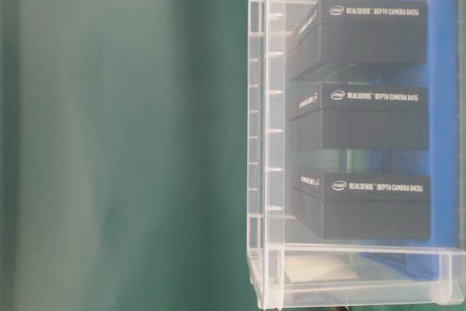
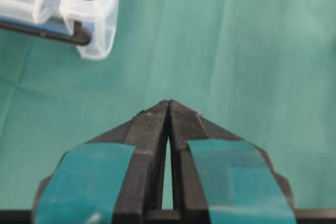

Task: Take out the box from the case.

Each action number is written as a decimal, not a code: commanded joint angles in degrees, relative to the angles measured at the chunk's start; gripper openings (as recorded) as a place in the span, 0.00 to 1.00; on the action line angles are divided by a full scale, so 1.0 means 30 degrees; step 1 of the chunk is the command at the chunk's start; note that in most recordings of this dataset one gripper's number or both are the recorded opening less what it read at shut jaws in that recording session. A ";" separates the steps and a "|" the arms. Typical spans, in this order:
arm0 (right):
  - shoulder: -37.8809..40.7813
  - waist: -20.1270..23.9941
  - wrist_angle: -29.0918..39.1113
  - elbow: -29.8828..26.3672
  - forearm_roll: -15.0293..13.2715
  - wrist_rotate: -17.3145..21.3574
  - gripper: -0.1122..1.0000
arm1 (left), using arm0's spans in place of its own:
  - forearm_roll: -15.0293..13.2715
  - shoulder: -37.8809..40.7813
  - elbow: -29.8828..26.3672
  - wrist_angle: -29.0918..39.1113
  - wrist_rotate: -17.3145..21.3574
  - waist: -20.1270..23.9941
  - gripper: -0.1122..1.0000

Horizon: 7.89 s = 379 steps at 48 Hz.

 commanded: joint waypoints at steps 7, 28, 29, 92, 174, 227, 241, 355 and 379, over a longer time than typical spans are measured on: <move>0.1816 -0.0029 0.4277 -0.1992 -0.0059 0.2930 0.10 | -0.0029 0.1055 -0.1201 0.2900 -0.1641 -0.0059 0.11; 0.3018 -0.0059 0.4687 -0.2314 -0.0293 0.5449 0.10 | -0.0029 0.1465 -0.1670 0.4014 -0.3018 -0.0059 0.11; 0.3076 -0.0088 0.4687 -0.2314 -0.0352 0.5859 0.10 | -0.0029 0.1494 -0.1699 0.4014 -0.3135 -0.0059 0.11; 0.4131 -0.6094 0.4717 -0.2520 -0.3545 1.4297 0.10 | 0.0410 0.3867 -0.3018 0.6709 -1.4736 0.6182 0.12; 0.5332 -0.9023 0.1348 -0.1230 -0.3574 1.2422 0.96 | 0.0146 0.4512 -0.2871 0.6768 -1.3301 0.8701 0.94; 0.6650 -0.8906 0.1348 -0.3135 -0.2988 1.3740 0.96 | 0.0146 0.4512 -0.2871 0.6768 -1.3447 0.8701 0.94; 0.8320 -0.8174 0.1230 -0.4482 -0.2900 1.4180 0.96 | 0.0146 0.4541 -0.2900 0.6768 -1.3447 0.8701 0.94; 1.8574 -0.4893 0.0410 -1.5176 -0.2402 1.5498 0.96 | 0.0234 0.4512 -0.2871 0.6650 -1.3418 0.8701 0.94; 1.8574 -0.4893 0.0410 -1.5176 -0.2402 1.5469 0.96 | 0.0234 0.4512 -0.2871 0.6650 -1.3418 0.8701 0.94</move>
